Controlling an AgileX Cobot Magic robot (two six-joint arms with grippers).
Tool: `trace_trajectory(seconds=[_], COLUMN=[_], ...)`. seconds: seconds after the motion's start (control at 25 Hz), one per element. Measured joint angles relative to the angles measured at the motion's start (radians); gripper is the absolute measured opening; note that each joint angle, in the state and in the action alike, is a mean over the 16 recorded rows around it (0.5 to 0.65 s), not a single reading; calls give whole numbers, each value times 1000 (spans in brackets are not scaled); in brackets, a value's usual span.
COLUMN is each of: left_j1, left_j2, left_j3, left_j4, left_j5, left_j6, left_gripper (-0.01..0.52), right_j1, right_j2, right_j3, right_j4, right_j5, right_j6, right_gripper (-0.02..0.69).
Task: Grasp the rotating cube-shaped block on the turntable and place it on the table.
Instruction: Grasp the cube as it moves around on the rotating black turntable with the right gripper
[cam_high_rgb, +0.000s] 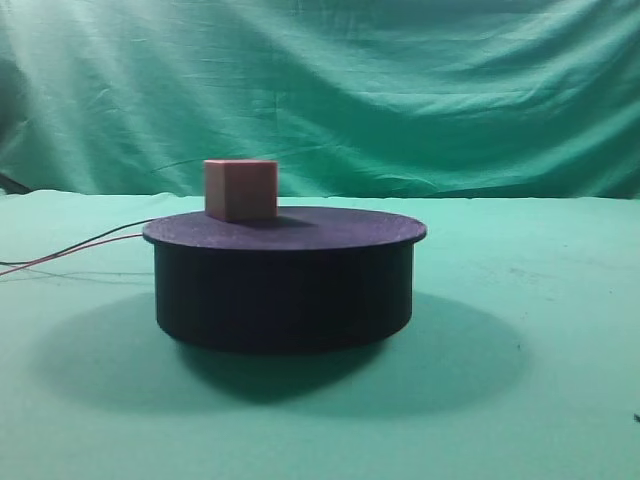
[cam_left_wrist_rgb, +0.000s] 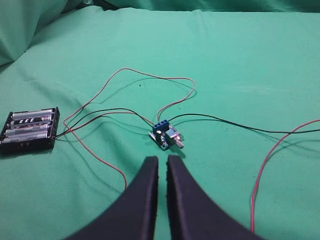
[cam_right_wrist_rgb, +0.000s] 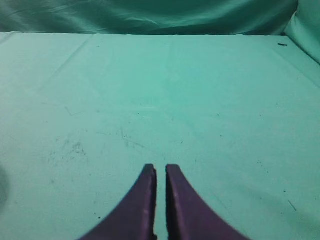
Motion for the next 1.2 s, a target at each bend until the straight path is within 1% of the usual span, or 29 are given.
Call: trace_trajectory(seconds=[0.24, 0.44, 0.6, 0.84, 1.08, 1.2], left_j1=[0, 0, 0, 0, 0, 0], left_j2=[0, 0, 0, 0, 0, 0], left_j3=[0, 0, 0, 0, 0, 0], left_j4=[0, 0, 0, 0, 0, 0], left_j5=[0, 0, 0, 0, 0, 0], left_j6=[0, 0, 0, 0, 0, 0], left_gripper=[0, 0, 0, 0, 0, 0], right_j1=[-1, -1, -1, 29, 136, 217], right_j2=[80, 173, 275, 434, 627, 742], right_j3=[-75, -148, -218, -310, -399, -443], right_j4=[84, 103, 112, 139, 163, 174], right_j5=[-74, -45, 41, 198, 359, 390], right_j6=[17, 16, -28, -177, -326, -372], right_gripper=[49, 49, 43, 25, 6, 0])
